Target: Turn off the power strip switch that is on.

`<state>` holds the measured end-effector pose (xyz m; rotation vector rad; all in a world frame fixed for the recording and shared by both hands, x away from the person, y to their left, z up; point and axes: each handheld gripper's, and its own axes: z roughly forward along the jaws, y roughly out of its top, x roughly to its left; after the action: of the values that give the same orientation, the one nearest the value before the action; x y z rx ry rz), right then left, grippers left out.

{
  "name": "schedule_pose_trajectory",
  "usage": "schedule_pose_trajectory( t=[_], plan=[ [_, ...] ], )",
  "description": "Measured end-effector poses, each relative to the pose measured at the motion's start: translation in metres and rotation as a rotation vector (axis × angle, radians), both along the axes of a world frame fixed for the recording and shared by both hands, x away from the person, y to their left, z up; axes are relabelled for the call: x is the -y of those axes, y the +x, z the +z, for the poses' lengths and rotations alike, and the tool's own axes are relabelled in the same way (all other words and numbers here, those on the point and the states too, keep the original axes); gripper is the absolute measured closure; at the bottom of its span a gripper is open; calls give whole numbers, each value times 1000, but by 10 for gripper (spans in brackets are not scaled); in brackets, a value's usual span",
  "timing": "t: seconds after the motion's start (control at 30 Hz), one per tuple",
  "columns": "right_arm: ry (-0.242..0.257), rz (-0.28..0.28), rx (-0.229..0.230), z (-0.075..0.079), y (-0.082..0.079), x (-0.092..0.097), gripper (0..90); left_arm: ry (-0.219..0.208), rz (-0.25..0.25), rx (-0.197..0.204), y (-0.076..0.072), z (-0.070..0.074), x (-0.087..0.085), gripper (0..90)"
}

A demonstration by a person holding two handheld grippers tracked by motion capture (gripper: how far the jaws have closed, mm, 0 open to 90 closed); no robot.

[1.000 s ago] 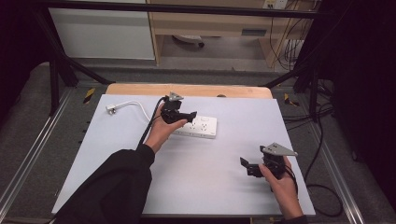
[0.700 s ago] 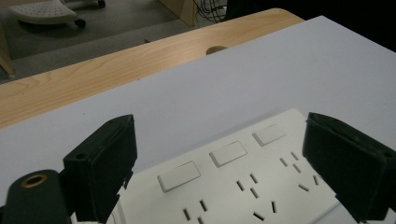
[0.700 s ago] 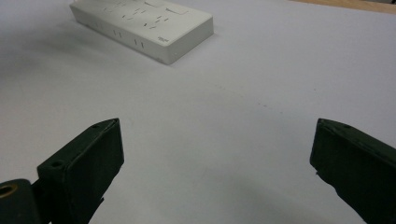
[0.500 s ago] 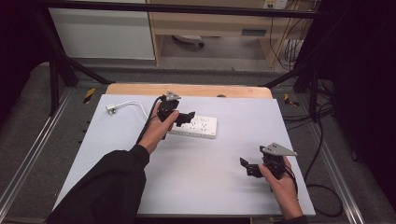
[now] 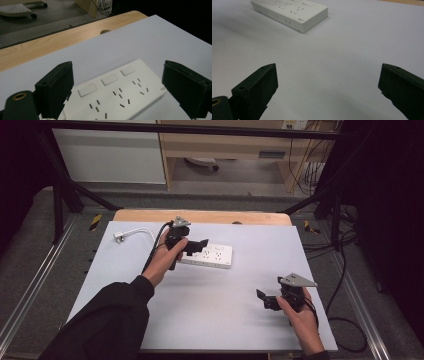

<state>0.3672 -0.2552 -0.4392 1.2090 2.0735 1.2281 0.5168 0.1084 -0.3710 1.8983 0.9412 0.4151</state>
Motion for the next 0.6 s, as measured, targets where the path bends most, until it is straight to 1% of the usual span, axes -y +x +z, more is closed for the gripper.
schedule_pose_trajectory(
  t=[0.13,0.23,0.43,0.47,0.53,0.6],
  plan=[
    [3,-1,-2,0,0,0,30,2,-18,4,-6,5,-4,97],
    [3,-2,-3,0,0,0,30,-10,-22,7,-12,8,-9,99],
    [0,0,-5,0,1,-1,31,-5,-13,8,-27,16,-26,96],
    [-2,2,-5,-1,1,-1,34,-5,-10,13,-30,17,-30,96],
    [-2,5,-10,-1,0,-1,36,-17,-1,16,-38,17,-37,96],
    [-2,4,-10,-1,0,-1,37,-40,3,16,-44,17,-44,98]
  ],
)
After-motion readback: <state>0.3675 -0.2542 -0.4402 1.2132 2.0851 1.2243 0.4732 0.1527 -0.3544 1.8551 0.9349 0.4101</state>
